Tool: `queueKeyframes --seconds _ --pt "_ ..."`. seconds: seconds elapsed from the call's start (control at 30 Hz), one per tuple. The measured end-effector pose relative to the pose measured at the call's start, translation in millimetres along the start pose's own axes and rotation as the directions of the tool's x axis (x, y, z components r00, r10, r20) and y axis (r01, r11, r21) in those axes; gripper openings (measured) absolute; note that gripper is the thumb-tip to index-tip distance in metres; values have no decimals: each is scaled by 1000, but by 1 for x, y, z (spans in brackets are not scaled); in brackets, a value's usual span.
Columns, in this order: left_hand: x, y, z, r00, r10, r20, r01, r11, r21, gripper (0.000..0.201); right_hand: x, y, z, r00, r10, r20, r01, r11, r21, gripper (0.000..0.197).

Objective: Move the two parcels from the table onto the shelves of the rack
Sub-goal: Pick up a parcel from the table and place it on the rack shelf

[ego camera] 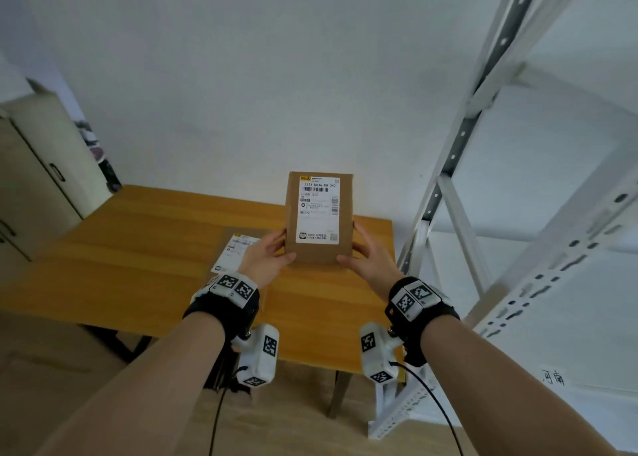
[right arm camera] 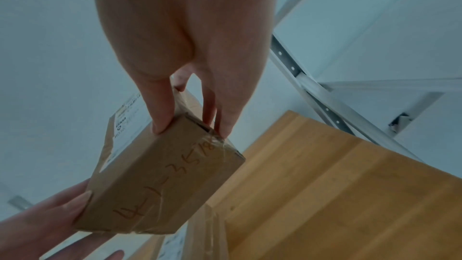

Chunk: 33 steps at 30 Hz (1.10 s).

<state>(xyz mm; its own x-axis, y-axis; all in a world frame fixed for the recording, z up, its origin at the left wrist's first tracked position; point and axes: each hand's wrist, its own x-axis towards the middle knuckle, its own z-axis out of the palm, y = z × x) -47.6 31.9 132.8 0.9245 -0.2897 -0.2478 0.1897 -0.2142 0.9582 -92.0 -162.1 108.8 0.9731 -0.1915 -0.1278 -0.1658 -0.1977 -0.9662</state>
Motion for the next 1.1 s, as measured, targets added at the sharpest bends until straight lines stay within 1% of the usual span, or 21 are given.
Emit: queueKeyframes --seconds 0.13,0.27,0.43,0.57,0.83,0.97,1.1 --pt "-17 27 -6 997 74 -38 -74 997 -16 68 -11 -32 -4 995 -98 -31 98 995 16 85" --pt "-31 48 -10 986 154 -69 -155 988 -6 69 -21 -57 -7 987 -152 -47 154 987 52 84" --pt "-45 70 -14 973 205 -103 -207 978 -9 67 -33 -80 -9 978 -192 -82 199 977 80 85" --pt "-54 83 -15 966 229 -117 -230 973 8 66 -39 -95 -10 973 -206 -106 214 974 74 87" --pt "-66 94 -17 959 248 -141 -249 969 11 66 -50 -113 -15 968 -238 -83 243 968 57 86" --pt "-72 98 -16 957 250 -147 -252 968 11 66 -57 -118 -17 969 -233 -79 237 970 55 86" --pt "-90 99 -12 956 254 -146 -253 967 28 65 -74 -120 -21 969 -235 -75 240 969 62 85"
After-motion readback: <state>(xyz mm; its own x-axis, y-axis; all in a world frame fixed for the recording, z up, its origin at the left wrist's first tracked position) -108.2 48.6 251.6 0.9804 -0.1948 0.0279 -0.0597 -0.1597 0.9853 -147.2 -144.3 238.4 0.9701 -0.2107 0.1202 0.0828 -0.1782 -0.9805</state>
